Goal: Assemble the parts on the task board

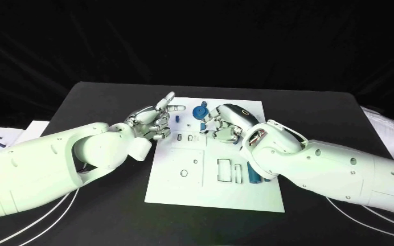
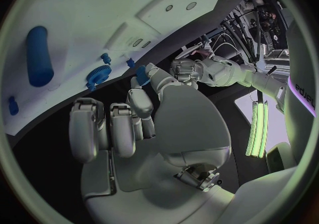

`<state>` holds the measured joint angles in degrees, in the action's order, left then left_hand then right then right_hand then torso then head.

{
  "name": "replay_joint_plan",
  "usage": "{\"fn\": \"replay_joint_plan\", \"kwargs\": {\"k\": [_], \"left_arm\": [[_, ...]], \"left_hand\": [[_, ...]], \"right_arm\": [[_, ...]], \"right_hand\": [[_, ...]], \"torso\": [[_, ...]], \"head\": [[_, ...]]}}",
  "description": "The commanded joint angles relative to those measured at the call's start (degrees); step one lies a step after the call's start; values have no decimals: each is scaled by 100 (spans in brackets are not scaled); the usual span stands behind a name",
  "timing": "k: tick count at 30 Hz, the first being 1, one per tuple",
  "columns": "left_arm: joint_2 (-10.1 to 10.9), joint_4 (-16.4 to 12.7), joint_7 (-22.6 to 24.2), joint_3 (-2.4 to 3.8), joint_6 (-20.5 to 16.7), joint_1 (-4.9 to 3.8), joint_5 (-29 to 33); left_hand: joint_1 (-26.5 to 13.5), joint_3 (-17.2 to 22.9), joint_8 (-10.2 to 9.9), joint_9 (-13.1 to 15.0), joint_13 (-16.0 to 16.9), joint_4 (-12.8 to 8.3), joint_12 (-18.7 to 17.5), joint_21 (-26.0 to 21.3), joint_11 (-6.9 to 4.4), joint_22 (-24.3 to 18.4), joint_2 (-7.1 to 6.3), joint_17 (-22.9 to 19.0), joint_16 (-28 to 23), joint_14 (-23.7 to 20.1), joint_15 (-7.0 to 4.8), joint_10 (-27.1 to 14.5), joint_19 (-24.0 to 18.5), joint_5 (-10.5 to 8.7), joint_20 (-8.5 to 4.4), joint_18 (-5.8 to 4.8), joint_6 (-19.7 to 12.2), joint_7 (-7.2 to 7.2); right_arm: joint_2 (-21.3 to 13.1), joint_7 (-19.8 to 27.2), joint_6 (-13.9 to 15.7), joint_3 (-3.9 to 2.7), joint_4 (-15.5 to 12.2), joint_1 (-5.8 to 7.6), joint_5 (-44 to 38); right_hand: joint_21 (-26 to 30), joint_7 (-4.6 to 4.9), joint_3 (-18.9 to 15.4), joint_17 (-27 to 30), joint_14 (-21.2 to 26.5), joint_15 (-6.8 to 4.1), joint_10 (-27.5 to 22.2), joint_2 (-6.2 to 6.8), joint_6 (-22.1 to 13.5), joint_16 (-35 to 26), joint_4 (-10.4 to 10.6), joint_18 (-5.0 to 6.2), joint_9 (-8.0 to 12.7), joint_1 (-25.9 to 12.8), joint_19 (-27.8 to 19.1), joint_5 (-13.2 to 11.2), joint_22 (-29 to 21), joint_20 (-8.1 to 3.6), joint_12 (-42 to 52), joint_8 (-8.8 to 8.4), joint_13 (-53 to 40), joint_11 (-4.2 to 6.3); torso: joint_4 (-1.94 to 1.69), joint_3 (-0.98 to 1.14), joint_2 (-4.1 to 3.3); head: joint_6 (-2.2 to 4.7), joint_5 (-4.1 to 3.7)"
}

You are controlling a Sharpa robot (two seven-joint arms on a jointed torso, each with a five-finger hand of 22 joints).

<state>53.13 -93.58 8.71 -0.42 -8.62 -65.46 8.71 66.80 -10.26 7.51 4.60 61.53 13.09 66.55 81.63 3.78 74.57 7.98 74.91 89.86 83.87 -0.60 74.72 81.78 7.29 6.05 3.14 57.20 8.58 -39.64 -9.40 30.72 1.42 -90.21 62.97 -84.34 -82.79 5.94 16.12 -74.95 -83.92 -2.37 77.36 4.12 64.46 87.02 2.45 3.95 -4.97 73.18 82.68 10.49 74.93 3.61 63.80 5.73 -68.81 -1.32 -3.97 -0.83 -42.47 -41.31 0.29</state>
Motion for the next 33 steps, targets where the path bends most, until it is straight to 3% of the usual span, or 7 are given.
{"fn": "replay_joint_plan", "kwargs": {"k": [1,7,12,33], "left_arm": [[16,-23,286,7,-154,-19,10],[37,-46,364,12,-218,-29,52],[32,-39,417,13,-312,-34,148],[-2,-83,411,13,-314,-37,195]], "left_hand": [[52,-14,-31,2,-43,-47,-49,-58,1,-49,7,1509,14,613,40,-70,-65,-20,1,56,-48,-1],[76,-48,-55,-6,-331,-76,-319,-139,15,-168,13,1509,14,613,49,-251,-133,-20,7,81,-100,16],[102,-97,-62,-7,-843,-107,-813,-410,32,-579,36,1462,-23,594,64,-588,-378,-17,23,168,-133,32],[122,-109,-62,-6,-908,-123,-877,-457,34,-641,43,1435,-45,582,66,-622,-414,-17,25,181,-140,35]], "right_arm": [[112,-222,-377,13,126,-3,-275],[306,-242,-486,37,298,-21,-337],[430,-280,-574,48,433,-31,-391],[638,-421,-765,59,647,-64,-605]], "right_hand": [[-26,1,-39,-1008,-502,-35,22,-8,56,7,0,-108,-6,-7,45,-29,179,-9,14,20,0,13],[-26,1,-39,-1008,-502,-35,22,-8,56,7,0,-108,-6,-7,45,-29,179,-9,14,20,0,13],[-27,-1,-45,-1000,-500,-36,15,-11,60,2,6,-108,-7,-15,45,-37,181,-10,-1,21,10,14],[-20,1,-70,-987,-497,-37,-19,8,56,-6,16,-106,-6,-35,39,-51,169,-12,-60,15,51,13]], "torso": [[2,-1,-3],[2,6,-6],[6,12,-1],[11,10,-3]], "head": [[-14,13],[-34,29],[-57,50],[-87,66]]}}
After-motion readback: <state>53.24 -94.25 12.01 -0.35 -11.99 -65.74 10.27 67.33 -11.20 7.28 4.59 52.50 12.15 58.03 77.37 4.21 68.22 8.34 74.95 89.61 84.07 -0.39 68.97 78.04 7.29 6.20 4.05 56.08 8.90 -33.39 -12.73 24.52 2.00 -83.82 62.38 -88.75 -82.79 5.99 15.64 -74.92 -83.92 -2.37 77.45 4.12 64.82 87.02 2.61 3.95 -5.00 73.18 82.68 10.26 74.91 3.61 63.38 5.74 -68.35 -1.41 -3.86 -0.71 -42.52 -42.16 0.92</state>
